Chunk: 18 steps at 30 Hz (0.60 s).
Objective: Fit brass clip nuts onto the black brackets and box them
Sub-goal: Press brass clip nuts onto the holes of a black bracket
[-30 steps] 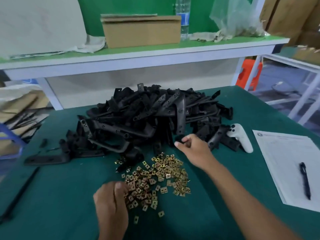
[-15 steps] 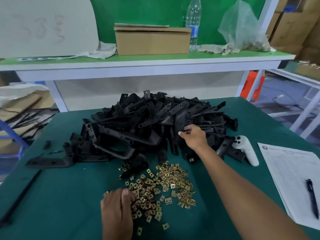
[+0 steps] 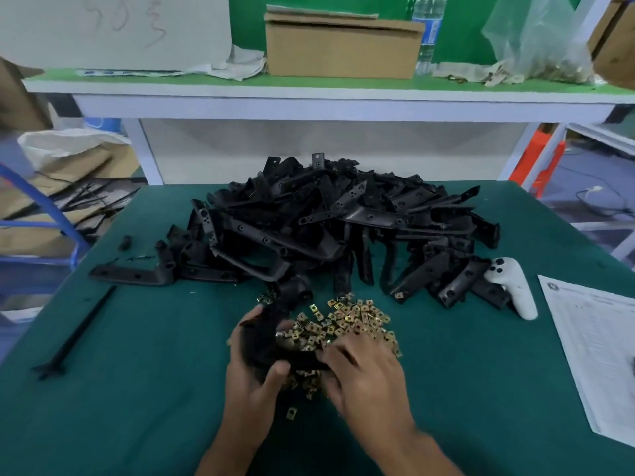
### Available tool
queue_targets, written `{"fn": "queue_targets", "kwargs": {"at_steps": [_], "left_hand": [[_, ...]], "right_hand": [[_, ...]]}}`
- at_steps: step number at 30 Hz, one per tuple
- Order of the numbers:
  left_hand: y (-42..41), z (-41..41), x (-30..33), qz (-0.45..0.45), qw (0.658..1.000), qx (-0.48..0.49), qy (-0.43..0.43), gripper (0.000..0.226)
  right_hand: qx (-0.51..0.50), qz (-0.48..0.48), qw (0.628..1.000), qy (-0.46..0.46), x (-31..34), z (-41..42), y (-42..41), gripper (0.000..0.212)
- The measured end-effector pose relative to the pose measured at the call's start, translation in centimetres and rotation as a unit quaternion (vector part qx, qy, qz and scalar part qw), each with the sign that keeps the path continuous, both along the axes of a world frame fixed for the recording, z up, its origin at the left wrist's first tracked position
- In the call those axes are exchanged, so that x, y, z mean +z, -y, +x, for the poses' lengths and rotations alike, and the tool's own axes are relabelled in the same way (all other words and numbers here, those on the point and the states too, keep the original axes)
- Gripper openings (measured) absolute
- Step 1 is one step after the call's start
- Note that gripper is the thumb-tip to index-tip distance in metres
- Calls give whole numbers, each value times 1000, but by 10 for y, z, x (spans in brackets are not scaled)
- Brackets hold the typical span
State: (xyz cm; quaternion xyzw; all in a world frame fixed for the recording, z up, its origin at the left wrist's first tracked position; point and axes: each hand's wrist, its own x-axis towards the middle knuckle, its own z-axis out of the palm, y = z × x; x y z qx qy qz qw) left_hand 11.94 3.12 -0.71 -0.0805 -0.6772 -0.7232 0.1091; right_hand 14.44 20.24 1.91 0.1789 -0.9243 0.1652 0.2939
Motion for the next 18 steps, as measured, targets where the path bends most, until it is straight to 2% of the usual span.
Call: {"fn": "queue_targets", "kwargs": {"at_steps": [2,3,4,5,6,7,9,10,11,12,13,14,18], "left_hand": [[6,-4,-3,35,998,43,17,45],[9,-6,-4,65,996,51,37,37],[12,-8,-5,93,993,50,61,37],[14,-10,-5,110,990,43,79,43],[16,-11,-4,119,988,35,89,51],[17,-12,-3,126,987,27,95,58],[18,-13,-4,141,985,27,98,59],[17,-13,-5,144,984,34,98,56],[16,-13,-5,146,984,39,99,53],[15,-14,-5,148,983,45,99,53],[15,-14,-4,151,982,50,98,52],[15,-14,-3,154,981,55,101,52],[16,-15,-3,138,984,46,99,47]], "right_hand": [[27,-4,998,62,1,4,1,41],[37,-41,993,102,1,5,-1,48],[36,-113,982,149,1,5,-3,53],[22,-222,953,204,4,4,-5,54],[2,-365,894,260,8,1,-7,54],[-23,-522,795,309,14,-7,-9,54],[-48,-781,512,355,21,-24,-21,56],[-44,-850,394,348,25,-30,-25,56],[-37,-887,315,336,28,-34,-29,59],[-26,-903,275,329,30,-36,-31,62],[-12,-905,266,331,31,-37,-32,66],[-2,-898,274,345,30,-37,-33,67],[28,-842,332,424,21,-33,-35,46]]}}
